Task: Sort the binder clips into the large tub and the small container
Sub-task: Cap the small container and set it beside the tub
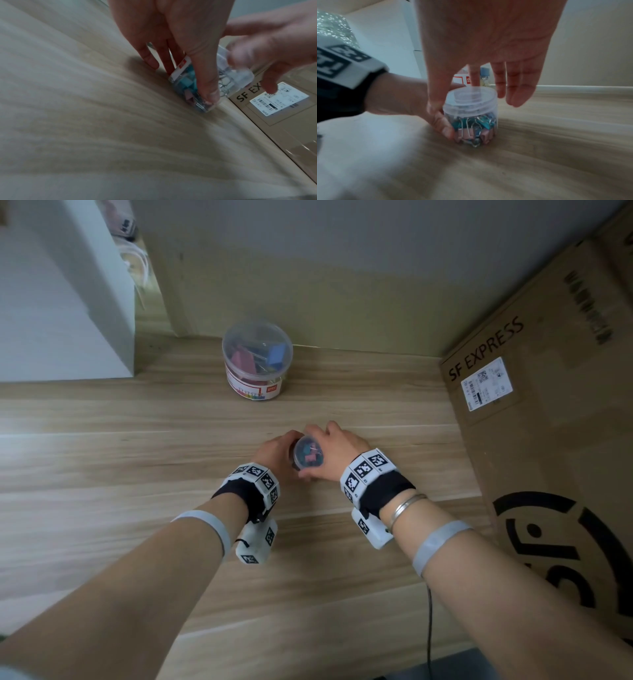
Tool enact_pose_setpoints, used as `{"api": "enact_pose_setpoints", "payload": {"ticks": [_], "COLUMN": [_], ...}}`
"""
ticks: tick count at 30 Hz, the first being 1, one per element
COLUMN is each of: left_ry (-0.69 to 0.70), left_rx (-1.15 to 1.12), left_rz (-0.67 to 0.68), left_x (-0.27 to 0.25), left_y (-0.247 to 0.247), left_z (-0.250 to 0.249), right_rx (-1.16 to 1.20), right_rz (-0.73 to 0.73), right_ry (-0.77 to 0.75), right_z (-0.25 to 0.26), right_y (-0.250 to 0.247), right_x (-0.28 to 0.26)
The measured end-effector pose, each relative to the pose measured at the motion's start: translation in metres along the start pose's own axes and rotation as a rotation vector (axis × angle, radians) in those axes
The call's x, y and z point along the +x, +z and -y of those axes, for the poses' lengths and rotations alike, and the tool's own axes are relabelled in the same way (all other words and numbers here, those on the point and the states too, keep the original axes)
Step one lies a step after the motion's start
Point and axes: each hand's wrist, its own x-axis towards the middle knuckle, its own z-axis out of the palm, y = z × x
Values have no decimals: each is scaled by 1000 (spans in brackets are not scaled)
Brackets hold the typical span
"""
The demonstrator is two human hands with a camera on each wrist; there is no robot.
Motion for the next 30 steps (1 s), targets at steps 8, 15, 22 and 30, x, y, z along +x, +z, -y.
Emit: {"api": "enact_pose_setpoints", "payload": {"ticks": [8, 15, 22, 30], "left_ry": [14, -6, 61, 38], "left_rx": [-1, 12, 48, -133], "left_rz": [-41, 5, -146, -322], "left_x": [-2, 3, 32, 94], "left_y": [2, 1, -8, -39], "left_z": [2, 1, -19, -50], "right_rx": [109, 625, 1035, 953], "right_rz": [-42, -1, -241, -444], "right_ry": [-43, 58, 373, 344], "right_z": [-1, -14, -18, -45], "right_y": [5, 25, 21, -31], "right_x": [4, 1, 25, 74]}}
